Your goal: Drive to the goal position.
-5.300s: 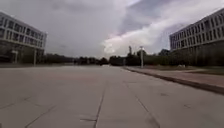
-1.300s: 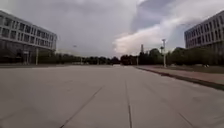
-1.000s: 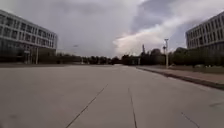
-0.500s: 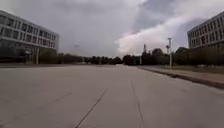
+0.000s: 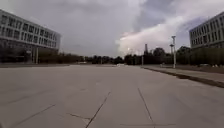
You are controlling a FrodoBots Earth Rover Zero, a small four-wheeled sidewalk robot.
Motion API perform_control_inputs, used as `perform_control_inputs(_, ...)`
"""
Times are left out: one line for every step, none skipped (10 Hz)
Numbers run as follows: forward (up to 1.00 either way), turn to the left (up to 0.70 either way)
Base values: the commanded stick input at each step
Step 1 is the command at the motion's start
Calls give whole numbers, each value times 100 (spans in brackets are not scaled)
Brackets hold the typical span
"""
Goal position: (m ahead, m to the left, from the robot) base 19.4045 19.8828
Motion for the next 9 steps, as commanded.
perform_control_inputs(100, 0)
perform_control_inputs(100, 0)
perform_control_inputs(100, 0)
perform_control_inputs(100, 0)
perform_control_inputs(100, 0)
perform_control_inputs(100, 0)
perform_control_inputs(100, 0)
perform_control_inputs(100, 0)
perform_control_inputs(100, 0)
